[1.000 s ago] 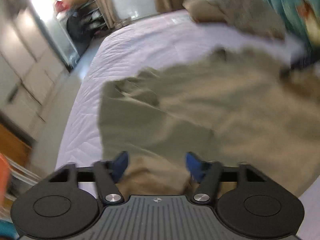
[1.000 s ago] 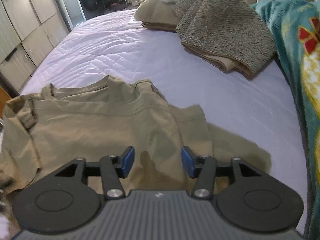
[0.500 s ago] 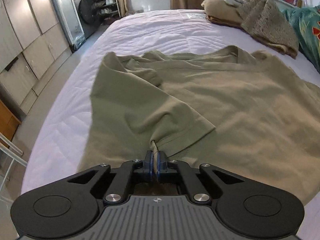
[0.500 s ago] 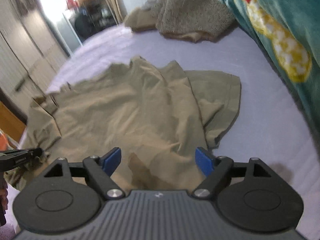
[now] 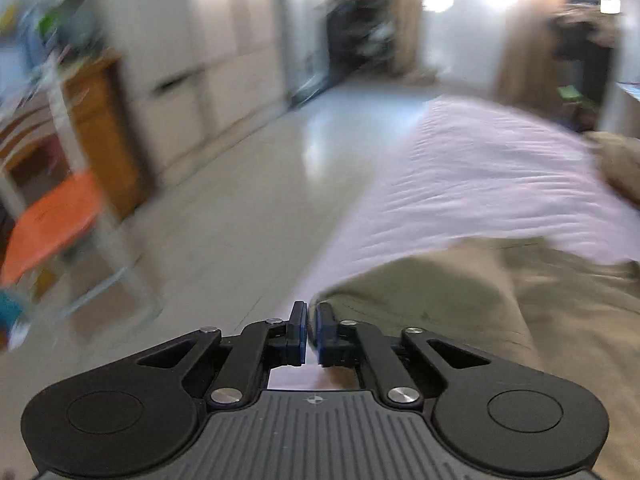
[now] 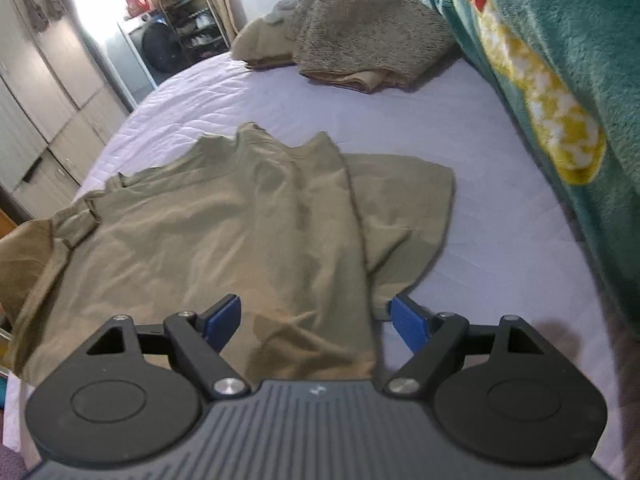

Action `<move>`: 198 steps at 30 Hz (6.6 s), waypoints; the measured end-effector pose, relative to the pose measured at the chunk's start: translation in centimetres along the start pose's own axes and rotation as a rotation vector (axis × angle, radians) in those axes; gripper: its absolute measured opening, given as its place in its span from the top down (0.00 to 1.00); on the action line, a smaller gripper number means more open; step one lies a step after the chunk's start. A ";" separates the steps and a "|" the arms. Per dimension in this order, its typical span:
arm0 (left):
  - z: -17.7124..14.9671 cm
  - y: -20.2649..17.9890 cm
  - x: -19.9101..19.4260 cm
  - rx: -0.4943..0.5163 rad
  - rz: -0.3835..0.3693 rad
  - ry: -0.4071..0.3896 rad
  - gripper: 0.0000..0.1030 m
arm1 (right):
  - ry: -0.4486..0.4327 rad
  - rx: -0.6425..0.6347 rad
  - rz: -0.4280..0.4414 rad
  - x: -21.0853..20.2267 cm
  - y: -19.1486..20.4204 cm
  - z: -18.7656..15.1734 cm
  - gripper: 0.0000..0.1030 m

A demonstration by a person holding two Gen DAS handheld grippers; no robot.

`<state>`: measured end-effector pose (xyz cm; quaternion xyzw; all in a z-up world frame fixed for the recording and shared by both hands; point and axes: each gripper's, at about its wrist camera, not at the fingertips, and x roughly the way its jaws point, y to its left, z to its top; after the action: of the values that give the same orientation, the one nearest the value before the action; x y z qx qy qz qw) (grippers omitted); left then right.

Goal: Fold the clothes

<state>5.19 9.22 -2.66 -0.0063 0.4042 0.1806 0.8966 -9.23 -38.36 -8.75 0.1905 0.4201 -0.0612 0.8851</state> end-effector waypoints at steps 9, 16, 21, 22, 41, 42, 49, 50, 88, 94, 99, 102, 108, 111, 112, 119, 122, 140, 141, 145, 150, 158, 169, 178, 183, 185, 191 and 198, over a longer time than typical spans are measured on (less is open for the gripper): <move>1.6 -3.0 -2.0 0.108 -0.139 -0.052 0.87 | 0.010 -0.061 -0.007 1.8 1.9 5.5 0.18; 3.2 -17.7 -0.4 0.263 -0.346 -0.011 0.55 | 0.048 0.030 -0.018 7.6 1.6 11.7 0.18; 1.7 -20.3 2.7 0.265 -0.299 0.041 0.40 | 0.136 0.117 -0.011 12.2 -0.1 12.9 0.19; 1.3 -20.3 3.7 0.271 -0.289 0.069 0.40 | 0.140 0.117 -0.007 12.8 -0.2 12.6 0.19; 1.5 -19.1 2.3 0.270 -0.393 0.033 0.87 | 0.153 0.149 0.125 11.0 -0.1 13.1 0.51; 1.5 -19.1 2.3 0.269 -0.390 0.036 0.87 | 0.162 0.175 0.128 11.3 -0.6 13.0 0.50; 0.9 -19.0 3.6 0.270 -0.385 0.061 0.87 | 0.166 0.552 0.310 12.6 -6.5 10.5 0.55; 0.9 -18.9 3.8 0.266 -0.386 0.064 0.87 | 0.165 0.619 0.340 12.8 -7.4 10.2 0.58; -0.5 -13.1 -8.3 0.248 -0.513 -0.056 0.87 | -0.074 -0.369 -0.089 -4.0 7.6 8.9 0.96; -3.3 -10.3 -11.2 0.291 -0.546 -0.048 0.87 | -0.035 -0.453 -0.095 -7.2 8.4 6.0 0.96; -6.1 -8.2 -12.8 0.341 -0.570 -0.021 0.87 | 0.035 -0.535 -0.093 -9.1 9.4 2.5 0.96; -7.8 -7.0 -13.8 0.371 -0.585 -0.004 0.85 | 0.117 -0.586 -0.079 -9.6 9.7 -0.3 0.96; -7.7 -6.8 -14.1 0.367 -0.593 -0.015 0.79 | 0.165 -0.437 -0.047 -10.9 7.6 -0.3 0.77; -6.0 -8.3 -12.9 0.367 -0.568 -0.037 0.72 | 0.128 -0.331 -0.002 -11.3 7.2 1.5 0.49; -5.5 -9.4 -12.6 0.377 -0.549 -0.051 0.69 | 0.119 -0.305 0.009 -10.9 7.4 1.9 0.42; -2.5 -16.2 -8.3 0.406 -0.391 -0.119 0.45 | 0.182 -0.428 -0.004 -2.8 12.6 -0.6 0.34; -2.3 -19.0 -6.1 0.496 -0.293 -0.139 0.40 | 0.235 -0.482 -0.071 0.9 13.3 -2.2 0.33; -5.8 -14.7 -6.0 0.364 -0.466 -0.029 0.91 | 0.222 -0.307 0.006 -1.2 8.5 -3.6 0.91; -5.9 -13.9 -6.9 0.358 -0.485 -0.037 0.91 | 0.222 -0.310 0.017 -2.0 8.5 -3.6 0.92; -6.1 -9.7 -11.6 0.349 -0.584 -0.041 0.91 | 0.229 -0.355 0.064 -6.2 8.5 -3.6 0.93; -9.7 -5.4 -16.0 0.473 -0.657 0.067 0.91 | 0.380 -0.490 0.163 -12.6 8.5 -5.1 0.93; -18.8 -0.7 -20.5 0.800 -0.684 0.321 0.82 | 0.790 -0.696 0.160 -13.6 8.8 -14.0 0.88; -16.0 -2.5 -23.4 0.380 -0.556 -0.079 0.28 | 0.276 -0.370 0.146 -18.0 12.5 -6.5 0.20; -23.2 -8.2 -20.7 0.459 -0.415 0.078 0.25 | 0.188 -0.178 0.209 -10.9 15.6 -12.2 0.07; -24.8 -7.8 -17.7 0.525 -0.266 0.169 0.25 | 0.190 -0.397 0.026 -9.3 18.0 -12.0 0.07; -24.4 -8.5 -17.2 0.538 -0.239 0.173 0.25 | 0.168 -0.467 -0.031 -8.8 17.8 -11.9 0.07; -25.7 -12.4 -17.6 0.755 -0.124 0.064 0.25 | 0.137 -0.421 0.020 -6.6 14.5 -12.1 0.07; -23.6 -10.4 -17.5 0.643 -0.259 0.188 0.68 | 0.137 -0.207 0.117 -6.1 10.5 -10.6 0.07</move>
<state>-19.04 -9.76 -7.22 0.2082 0.5171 -0.0721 0.8271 -17.92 -24.87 -7.18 0.1258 0.4716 0.0473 0.8715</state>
